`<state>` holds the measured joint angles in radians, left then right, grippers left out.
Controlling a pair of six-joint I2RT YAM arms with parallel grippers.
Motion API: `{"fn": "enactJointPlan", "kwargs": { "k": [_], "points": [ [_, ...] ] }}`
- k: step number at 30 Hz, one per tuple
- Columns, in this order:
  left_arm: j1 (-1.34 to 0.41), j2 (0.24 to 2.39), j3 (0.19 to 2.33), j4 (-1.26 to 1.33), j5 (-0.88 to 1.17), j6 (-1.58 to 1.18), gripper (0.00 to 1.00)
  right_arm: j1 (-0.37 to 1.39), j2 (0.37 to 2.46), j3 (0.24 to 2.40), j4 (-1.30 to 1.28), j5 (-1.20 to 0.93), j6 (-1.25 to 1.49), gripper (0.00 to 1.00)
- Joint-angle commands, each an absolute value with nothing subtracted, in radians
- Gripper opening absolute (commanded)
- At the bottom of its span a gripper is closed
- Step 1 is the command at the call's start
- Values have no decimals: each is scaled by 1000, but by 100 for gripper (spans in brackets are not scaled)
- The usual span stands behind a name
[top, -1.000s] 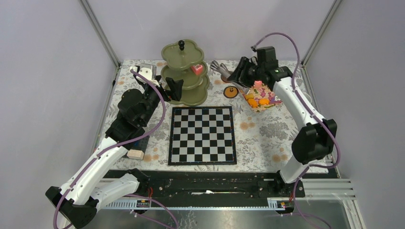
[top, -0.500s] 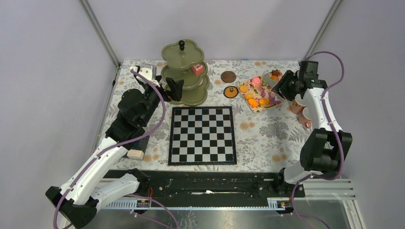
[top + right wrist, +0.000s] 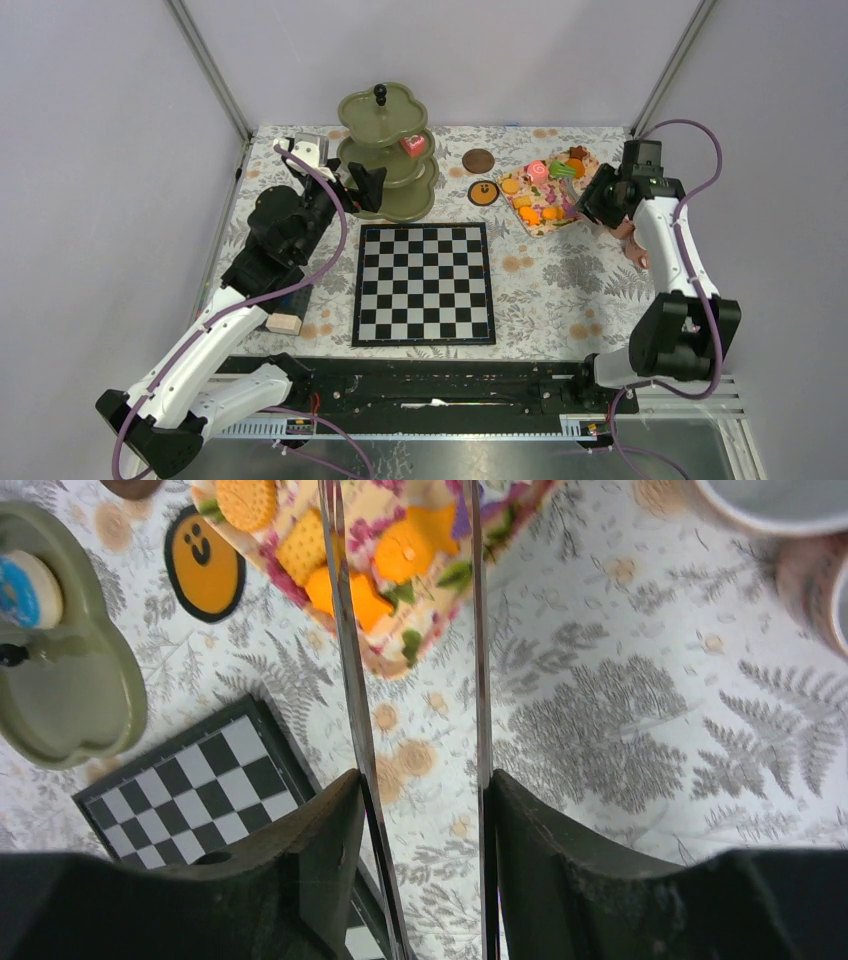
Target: Serve the afternoon tea
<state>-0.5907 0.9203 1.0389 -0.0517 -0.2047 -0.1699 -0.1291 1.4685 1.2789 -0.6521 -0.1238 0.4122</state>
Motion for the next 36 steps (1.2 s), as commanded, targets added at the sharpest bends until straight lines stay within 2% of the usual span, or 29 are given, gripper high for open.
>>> {"fn": "enactJointPlan", "kwargs": {
  "k": [1, 9, 14, 36],
  "points": [
    [-594, 934, 1048, -11, -157, -194, 99, -112, 1339, 1225, -733, -8, 443, 55],
    [-594, 929, 1048, -12, -158, -198, 99, -106, 1257, 1135, -729, 36, 531, 55],
    [-594, 924, 1046, -10, -153, -201, 99, -99, 1281, 1098, -649, -30, 584, 55],
    [-594, 923, 1045, -10, -170, -193, 99, -84, 1399, 1117, -562, 26, 616, 52]
  ]
}}
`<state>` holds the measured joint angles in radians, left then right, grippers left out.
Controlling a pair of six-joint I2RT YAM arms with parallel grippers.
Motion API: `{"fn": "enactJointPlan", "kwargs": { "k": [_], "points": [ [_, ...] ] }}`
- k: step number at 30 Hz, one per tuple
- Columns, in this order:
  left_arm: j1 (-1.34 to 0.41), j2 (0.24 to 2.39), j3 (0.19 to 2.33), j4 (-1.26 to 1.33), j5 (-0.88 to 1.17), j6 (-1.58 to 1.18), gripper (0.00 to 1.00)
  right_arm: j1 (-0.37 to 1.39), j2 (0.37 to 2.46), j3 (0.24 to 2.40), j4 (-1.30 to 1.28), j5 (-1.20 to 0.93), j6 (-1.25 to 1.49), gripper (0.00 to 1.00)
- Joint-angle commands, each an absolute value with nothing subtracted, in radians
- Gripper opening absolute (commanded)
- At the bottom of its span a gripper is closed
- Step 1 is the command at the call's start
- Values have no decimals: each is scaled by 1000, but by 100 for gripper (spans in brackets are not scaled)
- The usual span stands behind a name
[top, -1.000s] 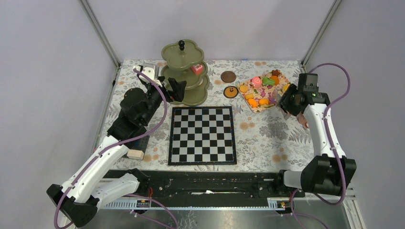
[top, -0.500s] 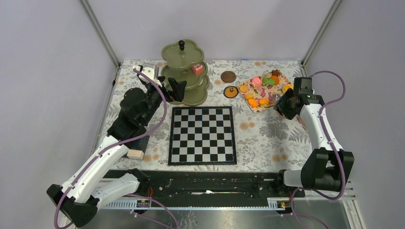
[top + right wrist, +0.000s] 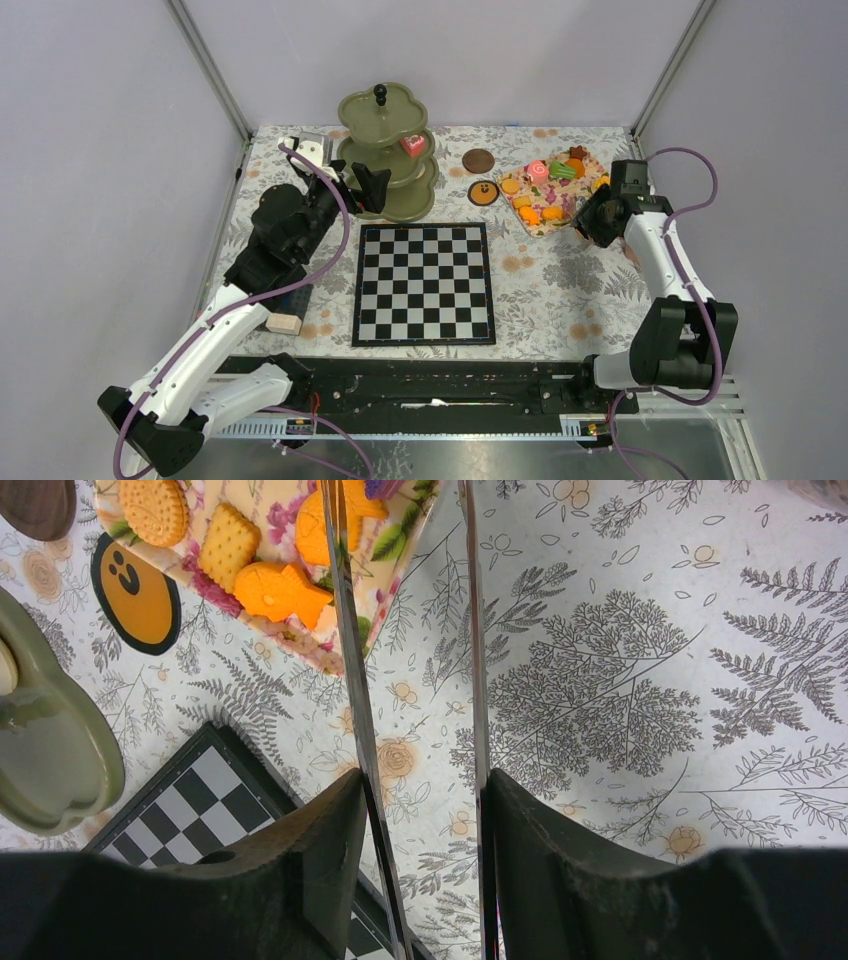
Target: Serve the afternoon tea
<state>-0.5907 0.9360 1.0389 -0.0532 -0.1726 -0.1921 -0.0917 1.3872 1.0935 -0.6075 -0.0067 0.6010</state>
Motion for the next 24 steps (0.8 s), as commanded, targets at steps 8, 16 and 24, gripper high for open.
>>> {"fn": "enactJointPlan", "kwargs": {
  "k": [8, 16, 24],
  "points": [
    [-594, 921, 1044, -10, -171, -192, 99, -81, 1432, 1146, -553, 47, 611, 51],
    [-594, 920, 1045, -10, -168, -193, 99, -78, 1459, 1173, -556, 63, 601, 50],
    [-594, 920, 1044, -10, -166, -193, 99, -44, 1510, 1189, -556, 107, 559, 50]
  ]
}}
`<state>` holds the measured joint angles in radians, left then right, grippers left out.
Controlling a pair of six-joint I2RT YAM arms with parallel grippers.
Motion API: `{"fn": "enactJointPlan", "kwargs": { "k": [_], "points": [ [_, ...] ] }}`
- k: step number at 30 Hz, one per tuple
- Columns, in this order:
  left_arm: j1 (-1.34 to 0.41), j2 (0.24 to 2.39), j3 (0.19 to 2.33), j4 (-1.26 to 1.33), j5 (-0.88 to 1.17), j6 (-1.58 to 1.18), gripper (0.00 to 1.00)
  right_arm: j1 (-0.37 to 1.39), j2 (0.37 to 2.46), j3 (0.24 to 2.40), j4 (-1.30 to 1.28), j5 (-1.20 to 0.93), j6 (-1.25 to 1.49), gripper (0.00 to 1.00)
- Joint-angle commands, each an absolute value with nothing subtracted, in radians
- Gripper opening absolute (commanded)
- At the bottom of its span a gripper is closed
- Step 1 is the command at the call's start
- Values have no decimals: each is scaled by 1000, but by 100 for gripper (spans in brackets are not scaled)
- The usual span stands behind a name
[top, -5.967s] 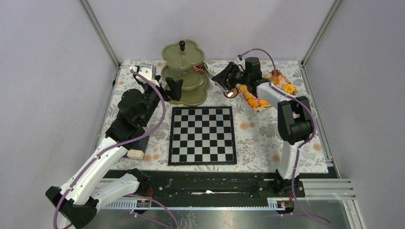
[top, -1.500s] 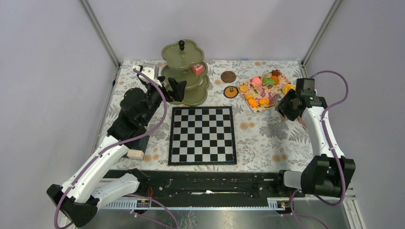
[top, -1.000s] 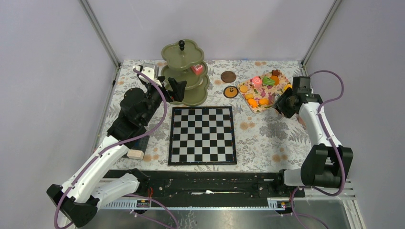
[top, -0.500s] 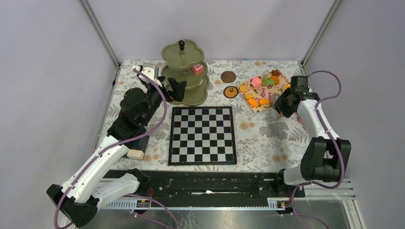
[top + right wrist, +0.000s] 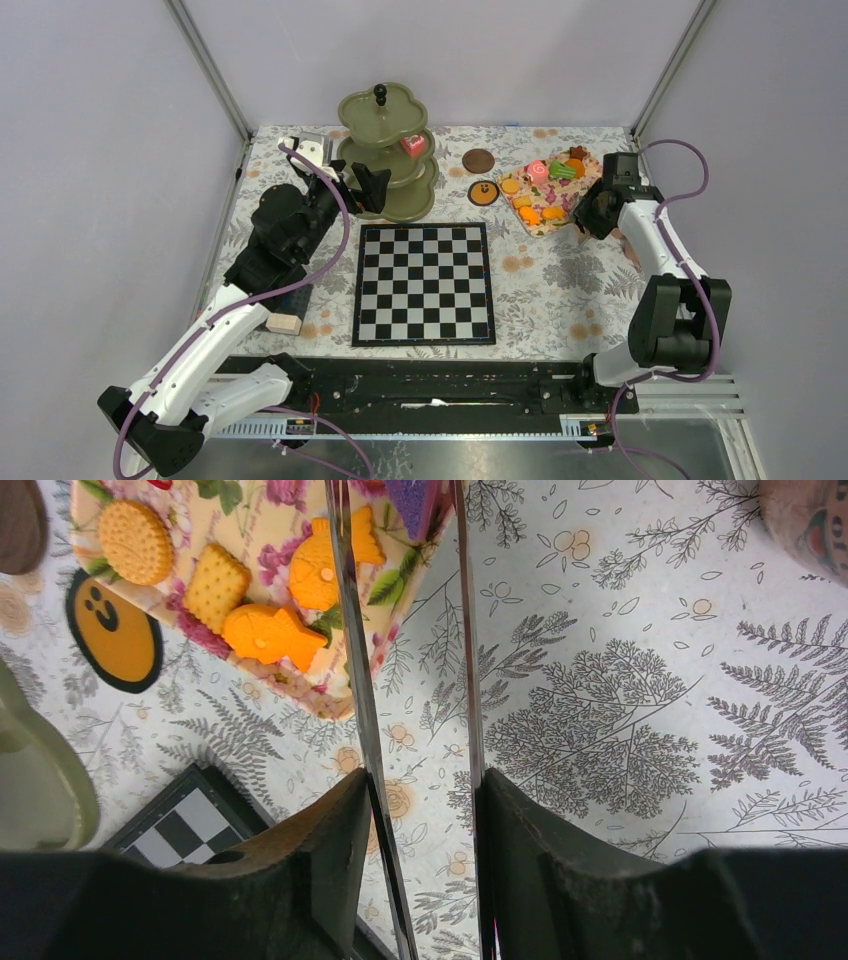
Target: Serve the afternoon tea
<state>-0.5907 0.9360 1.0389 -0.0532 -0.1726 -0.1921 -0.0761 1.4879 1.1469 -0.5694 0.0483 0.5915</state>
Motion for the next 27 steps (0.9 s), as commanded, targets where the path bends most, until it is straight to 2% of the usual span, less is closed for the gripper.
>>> {"fn": "enactJointPlan", "kwargs": {
  "k": [1, 5, 9, 15, 21, 27],
  "points": [
    [-594, 920, 1045, -10, -168, -193, 99, -34, 1514, 1191, -558, 128, 552, 50],
    [-594, 922, 1044, -11, -170, -193, 99, -5, 1521, 1188, -564, 204, 527, 47],
    [-594, 925, 1045, -10, -169, -193, 99, 32, 1526, 1184, -563, 269, 498, 36],
    [-594, 926, 1043, -10, -173, -193, 99, 59, 1500, 1193, -550, 309, 431, 27],
    [-594, 929, 1044, -9, -173, -193, 99, 63, 1422, 1191, -481, 258, 352, 21],
    [-594, 928, 1043, -11, -179, -189, 99, 80, 1345, 1195, -418, 107, 337, 20]
  ]
}}
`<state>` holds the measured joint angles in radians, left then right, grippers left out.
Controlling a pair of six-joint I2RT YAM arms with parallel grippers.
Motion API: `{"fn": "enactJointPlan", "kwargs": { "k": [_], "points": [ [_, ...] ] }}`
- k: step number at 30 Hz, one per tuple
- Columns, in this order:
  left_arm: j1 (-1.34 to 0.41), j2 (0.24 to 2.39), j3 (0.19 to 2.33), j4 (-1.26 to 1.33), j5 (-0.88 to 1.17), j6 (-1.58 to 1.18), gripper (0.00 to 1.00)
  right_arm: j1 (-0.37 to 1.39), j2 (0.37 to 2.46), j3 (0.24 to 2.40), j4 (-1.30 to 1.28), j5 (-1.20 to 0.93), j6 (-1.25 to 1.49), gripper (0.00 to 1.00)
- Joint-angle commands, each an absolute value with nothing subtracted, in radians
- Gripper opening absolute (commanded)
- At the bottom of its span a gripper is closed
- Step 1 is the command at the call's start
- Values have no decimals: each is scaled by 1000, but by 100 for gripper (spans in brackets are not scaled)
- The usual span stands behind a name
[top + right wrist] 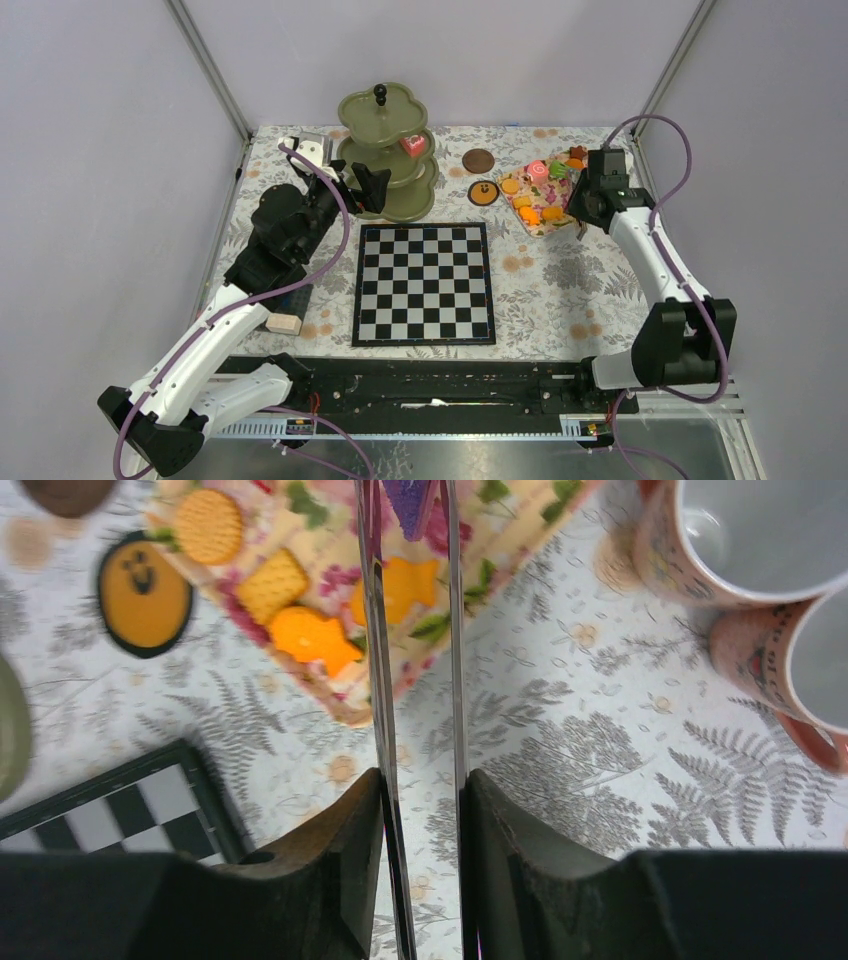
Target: Serve the afternoon tea
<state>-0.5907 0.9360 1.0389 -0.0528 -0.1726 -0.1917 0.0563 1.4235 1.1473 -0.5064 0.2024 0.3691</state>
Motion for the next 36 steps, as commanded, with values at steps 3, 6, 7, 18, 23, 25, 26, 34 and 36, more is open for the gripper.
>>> {"fn": "enactJointPlan", "kwargs": {
  "k": [3, 6, 7, 18, 23, 25, 26, 34, 36],
  "points": [
    [-594, 924, 1043, -11, -186, -187, 99, 129, 1330, 1208, -378, -13, 370, 19],
    [-594, 921, 1043, -10, -193, -184, 99, 201, 1335, 1201, -286, -173, 461, 20],
    [-594, 919, 1042, -10, -195, -183, 99, 229, 1342, 1198, -248, -213, 493, 20],
    [-594, 901, 1038, -11, -216, -173, 99, 546, 1544, 1395, -177, -237, 581, 20],
    [-594, 892, 1036, -7, -219, -170, 99, 626, 1641, 1509, -214, -195, 556, 20],
    [-594, 891, 1037, -8, -219, -170, 99, 644, 1681, 1561, -253, -145, 536, 20],
    [-594, 890, 1036, -8, -218, -170, 99, 649, 1701, 1588, -277, -128, 534, 20],
    [-593, 888, 1036, -6, -214, -170, 99, 665, 1813, 1766, -461, -9, 508, 20],
    [-594, 888, 1037, -6, -212, -170, 99, 671, 1833, 1795, -487, 25, 497, 21]
  ]
}}
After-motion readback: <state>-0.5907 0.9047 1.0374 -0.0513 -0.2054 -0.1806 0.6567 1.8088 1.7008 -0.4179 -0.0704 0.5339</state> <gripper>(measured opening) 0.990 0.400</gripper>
